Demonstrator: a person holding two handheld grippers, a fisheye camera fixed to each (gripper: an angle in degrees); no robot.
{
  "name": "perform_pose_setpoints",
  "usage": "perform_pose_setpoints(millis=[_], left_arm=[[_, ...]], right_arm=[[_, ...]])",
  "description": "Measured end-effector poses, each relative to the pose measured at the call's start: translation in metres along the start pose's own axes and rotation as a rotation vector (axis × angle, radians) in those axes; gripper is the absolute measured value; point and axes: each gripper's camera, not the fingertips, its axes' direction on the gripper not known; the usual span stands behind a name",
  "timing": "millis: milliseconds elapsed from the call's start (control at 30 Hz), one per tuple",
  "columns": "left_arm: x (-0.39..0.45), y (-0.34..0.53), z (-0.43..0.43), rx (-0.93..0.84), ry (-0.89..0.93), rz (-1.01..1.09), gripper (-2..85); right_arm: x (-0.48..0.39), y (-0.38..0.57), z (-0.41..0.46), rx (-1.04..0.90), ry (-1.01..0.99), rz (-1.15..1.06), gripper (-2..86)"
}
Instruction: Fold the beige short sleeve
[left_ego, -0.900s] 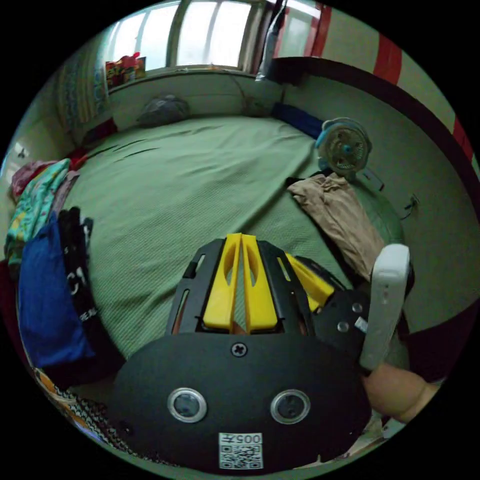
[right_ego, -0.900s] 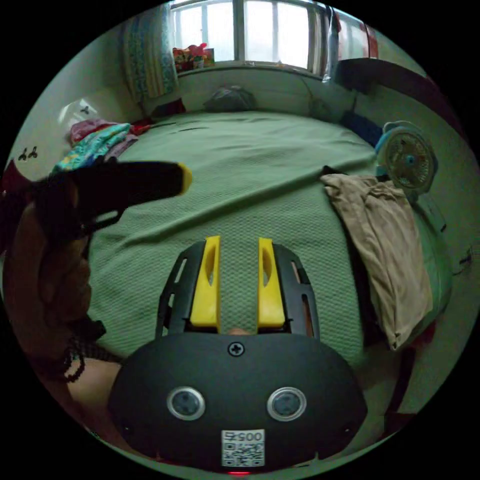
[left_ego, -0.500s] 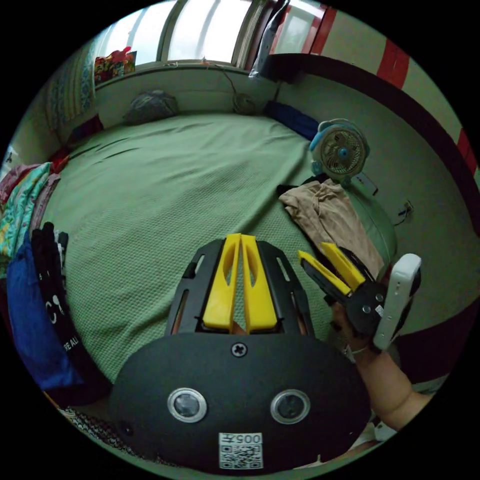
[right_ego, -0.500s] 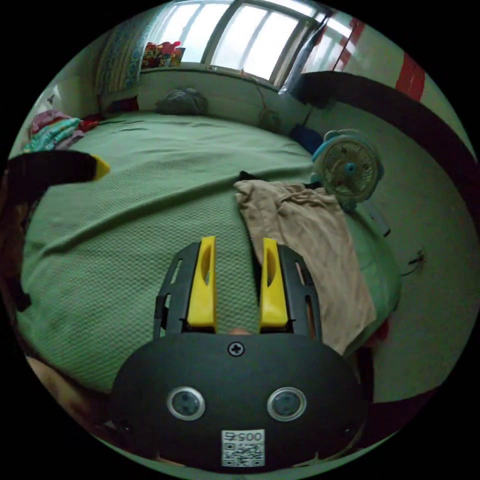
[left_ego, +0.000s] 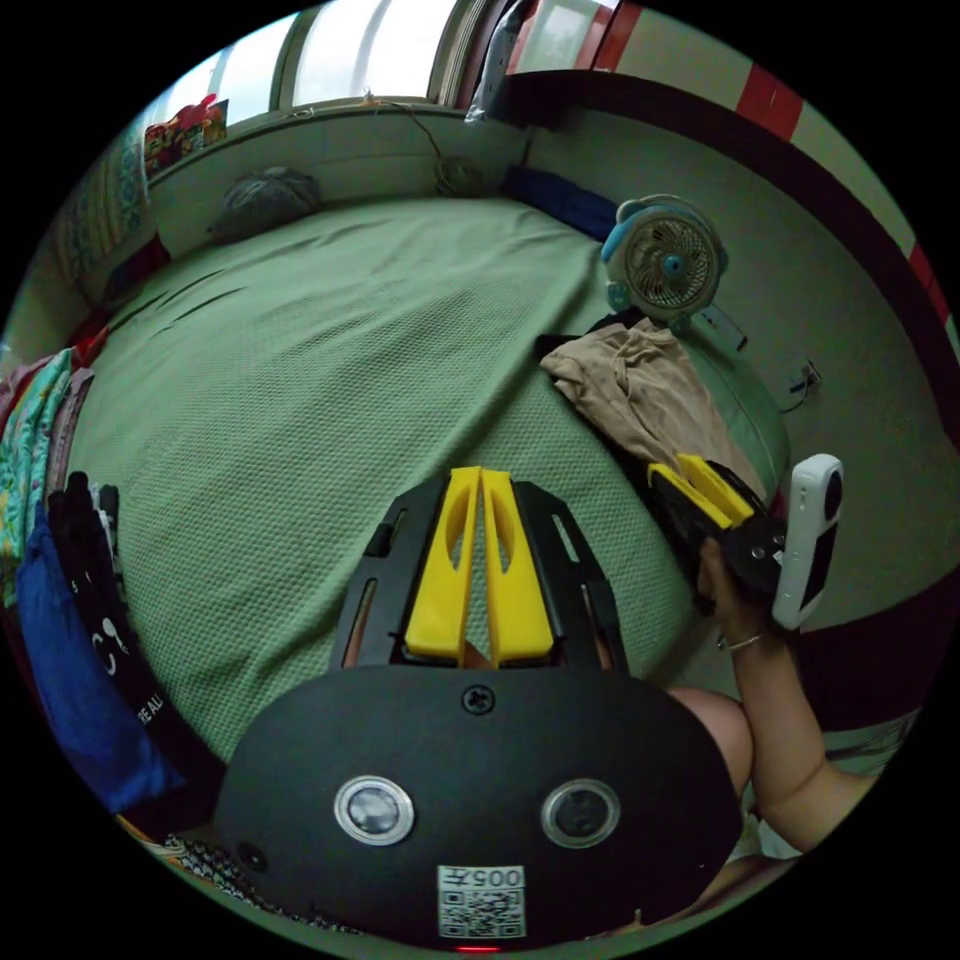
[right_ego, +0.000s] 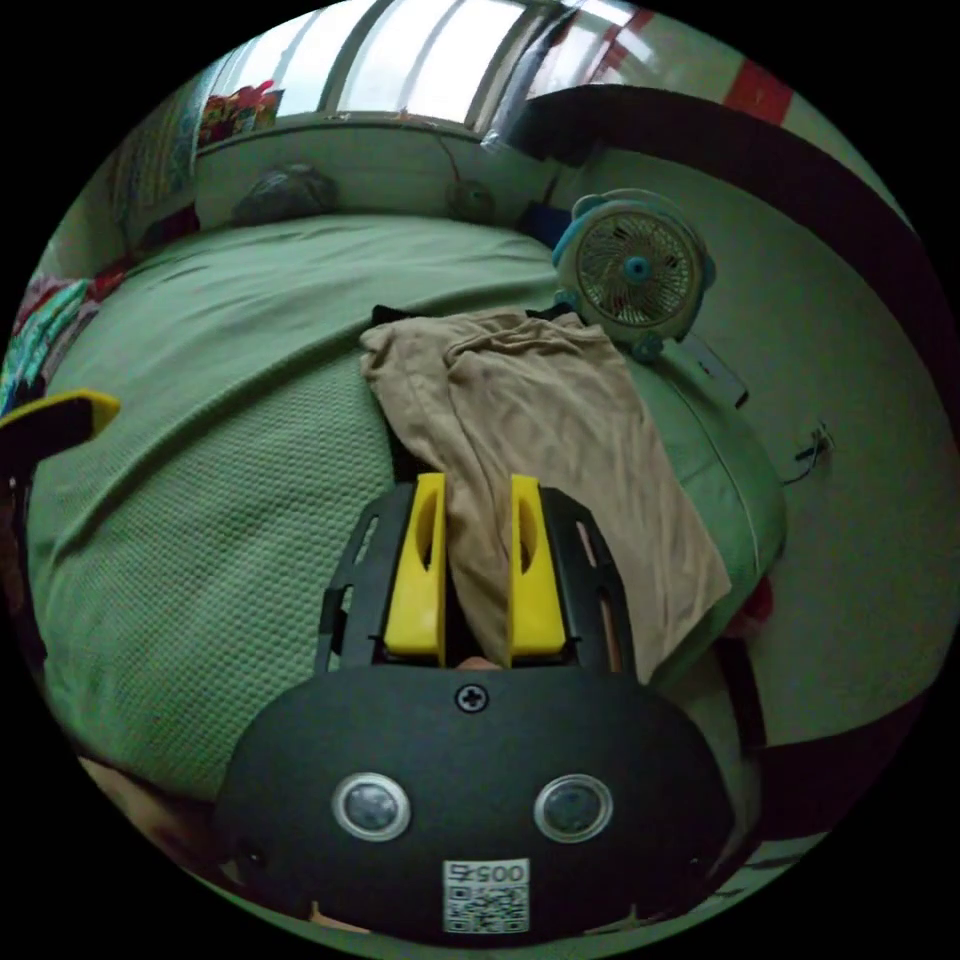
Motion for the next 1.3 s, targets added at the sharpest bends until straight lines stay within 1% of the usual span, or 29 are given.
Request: perform_pose_setpoints(millis=[67, 167, 367, 533, 600, 667, 833, 867, 933, 1000, 1067, 1133, 1300], left_arm=[[0.001, -0.006, 0.003, -0.005, -0.009, 0.005, -0.5], [0.000, -0.014, 0.008, -0.001, -0.019, 0.005, -0.4], [-0.006, -0.029, 0.021, -0.024, -0.018, -0.009, -0.4], [-0.011, -0.043, 0.027, -0.019, -0.001, -0.019, -0.5], [-0.012, -0.048, 0.030, -0.019, 0.012, -0.025, -0.5], [-0.014, -0.052, 0.032, -0.021, 0.019, -0.029, -0.5], [-0.017, -0.060, 0.039, -0.034, 0.013, -0.018, -0.5], [-0.017, -0.060, 0.039, -0.034, 0.011, -0.014, -0.5], [-0.019, -0.062, 0.040, -0.035, -0.005, -0.009, -0.5], [-0.023, -0.063, 0.040, -0.034, -0.011, -0.011, -0.5], [-0.027, -0.064, 0.040, -0.036, -0.003, -0.021, -0.5], [-0.032, -0.065, 0.040, -0.034, 0.020, -0.031, -0.5], [-0.038, -0.066, 0.040, -0.036, 0.017, -0.026, -0.5]], right_arm=[[0.019, -0.003, -0.001, 0.028, -0.045, 0.079, 5.3], [0.036, -0.007, 0.005, 0.003, -0.091, 0.134, 4.8], [0.043, -0.017, 0.022, -0.032, -0.053, 0.072, 5.7], [0.053, -0.036, 0.033, -0.054, -0.055, 0.066, 6.0], [0.053, -0.047, 0.037, -0.065, -0.063, 0.043, 6.6], [0.046, -0.064, 0.048, -0.072, -0.023, -0.049, 7.5], [0.039, -0.097, 0.067, -0.128, 0.037, -0.181, 6.7], [0.041, -0.103, 0.067, -0.130, 0.023, -0.210, 5.3], [0.051, -0.111, 0.067, -0.136, -0.007, -0.200, 3.3], [0.068, -0.120, 0.068, -0.157, -0.089, -0.156, 1.7], [0.095, -0.133, 0.071, -0.196, -0.235, -0.052, 0.4], [0.111, -0.141, 0.072, -0.223, -0.305, -0.006, -0.1], [0.124, -0.159, 0.066, -0.228, -0.319, -0.007, -0.5]])
